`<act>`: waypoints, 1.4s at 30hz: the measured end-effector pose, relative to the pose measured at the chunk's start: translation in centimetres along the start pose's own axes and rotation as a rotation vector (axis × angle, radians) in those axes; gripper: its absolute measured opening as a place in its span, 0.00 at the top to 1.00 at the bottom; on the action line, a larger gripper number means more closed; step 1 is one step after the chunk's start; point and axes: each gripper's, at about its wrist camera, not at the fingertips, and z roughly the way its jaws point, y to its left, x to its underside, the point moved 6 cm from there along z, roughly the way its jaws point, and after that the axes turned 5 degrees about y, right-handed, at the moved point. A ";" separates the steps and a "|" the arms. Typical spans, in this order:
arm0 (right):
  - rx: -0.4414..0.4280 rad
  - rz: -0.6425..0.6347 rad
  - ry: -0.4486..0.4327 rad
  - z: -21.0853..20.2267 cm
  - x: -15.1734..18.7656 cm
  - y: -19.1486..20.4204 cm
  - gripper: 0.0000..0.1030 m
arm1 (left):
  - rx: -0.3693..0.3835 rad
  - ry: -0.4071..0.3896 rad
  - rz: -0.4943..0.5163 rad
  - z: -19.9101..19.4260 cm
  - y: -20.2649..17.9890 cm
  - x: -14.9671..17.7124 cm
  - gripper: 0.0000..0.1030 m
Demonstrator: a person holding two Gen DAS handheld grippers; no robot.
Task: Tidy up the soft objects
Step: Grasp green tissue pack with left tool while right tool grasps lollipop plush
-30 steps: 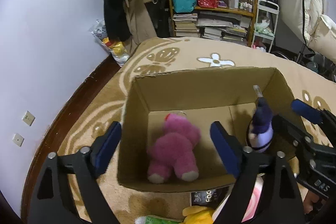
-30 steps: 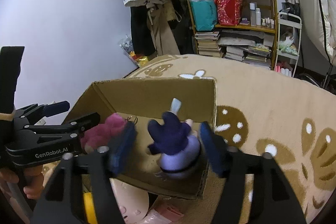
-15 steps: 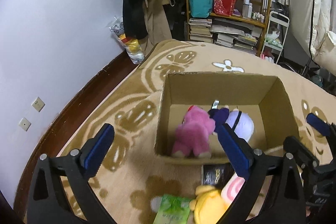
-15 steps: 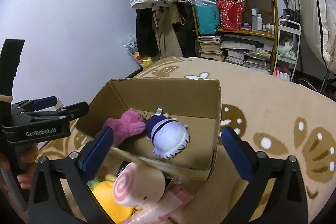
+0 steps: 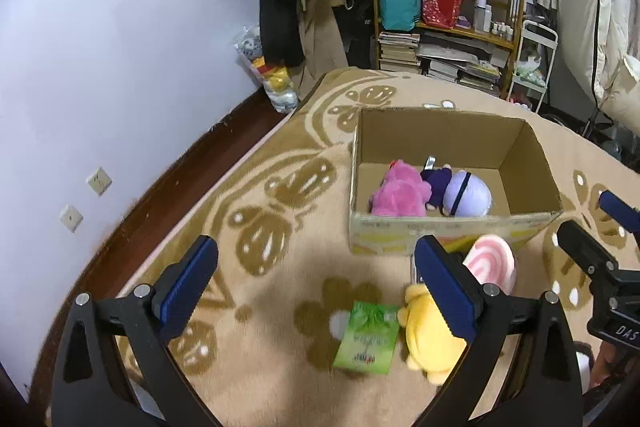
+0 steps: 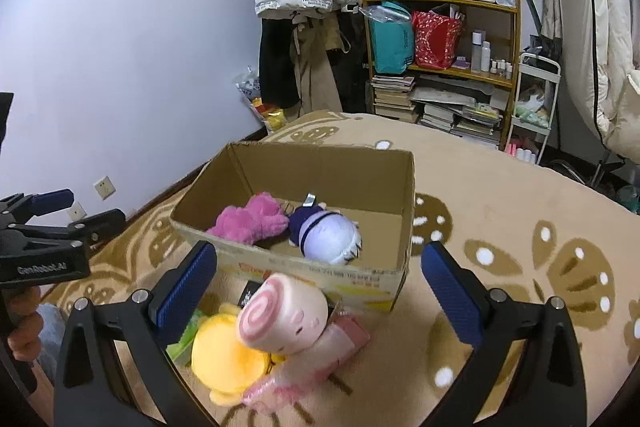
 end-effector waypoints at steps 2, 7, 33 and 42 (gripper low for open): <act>0.004 -0.009 0.011 -0.3 0.5 0.3 0.00 | 0.007 0.012 -0.021 -0.3 0.5 0.8 0.05; 0.017 -0.010 0.019 -0.9 1.3 1.1 0.00 | 0.007 0.053 -0.042 -1.0 1.3 2.6 0.05; 0.015 -0.027 0.108 2.3 3.3 1.9 0.00 | 0.011 0.313 -0.034 4.3 0.3 6.0 0.05; -0.012 -0.005 0.158 4.5 3.9 1.7 0.00 | 0.064 0.407 -0.049 7.2 -0.5 6.6 0.05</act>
